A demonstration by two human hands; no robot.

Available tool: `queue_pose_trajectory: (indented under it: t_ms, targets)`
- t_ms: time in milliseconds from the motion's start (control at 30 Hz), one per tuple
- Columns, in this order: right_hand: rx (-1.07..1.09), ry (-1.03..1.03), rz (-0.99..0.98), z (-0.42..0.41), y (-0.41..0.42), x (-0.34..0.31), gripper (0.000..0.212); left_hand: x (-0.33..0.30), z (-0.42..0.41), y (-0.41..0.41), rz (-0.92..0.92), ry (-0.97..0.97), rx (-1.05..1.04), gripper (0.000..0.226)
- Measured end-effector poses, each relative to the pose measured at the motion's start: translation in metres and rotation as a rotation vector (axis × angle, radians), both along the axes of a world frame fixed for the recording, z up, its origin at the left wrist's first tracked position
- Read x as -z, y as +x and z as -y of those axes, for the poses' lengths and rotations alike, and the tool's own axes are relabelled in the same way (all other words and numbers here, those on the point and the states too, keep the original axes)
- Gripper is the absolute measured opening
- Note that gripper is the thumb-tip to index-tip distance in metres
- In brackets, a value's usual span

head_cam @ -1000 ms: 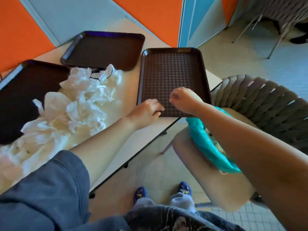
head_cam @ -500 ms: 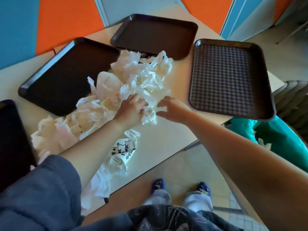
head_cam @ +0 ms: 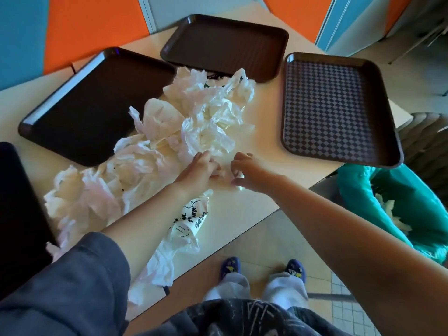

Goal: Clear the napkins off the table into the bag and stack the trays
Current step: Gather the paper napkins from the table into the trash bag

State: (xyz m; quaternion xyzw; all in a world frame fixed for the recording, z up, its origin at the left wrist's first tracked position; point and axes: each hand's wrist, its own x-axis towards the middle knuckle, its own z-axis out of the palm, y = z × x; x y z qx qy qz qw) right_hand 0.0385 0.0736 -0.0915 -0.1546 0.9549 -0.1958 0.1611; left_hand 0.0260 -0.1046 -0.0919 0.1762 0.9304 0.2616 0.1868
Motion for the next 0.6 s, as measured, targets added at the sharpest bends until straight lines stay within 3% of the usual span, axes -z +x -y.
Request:
queue_pose_trajectory:
  t_ms: [233,333,500,600]
  targets:
    - [0.101,-0.013,0.037,-0.018,0.011,-0.007,0.007,-0.005,-0.021,0.007,0.298,0.311,-0.154,0.006]
    - [0.178,-0.03,0.027,-0.033,0.016,-0.011,0.015,-0.013,-0.041,0.009,0.347,0.398,-0.148,0.023]
    - [0.272,-0.03,-0.013,-0.075,0.024,-0.019,0.016,-0.017,-0.081,0.005,0.231,0.316,0.027,0.044]
    - [0.331,-0.042,-0.02,-0.105,0.028,-0.021,0.014,-0.021,-0.104,0.004,-0.03,0.217,0.215,0.027]
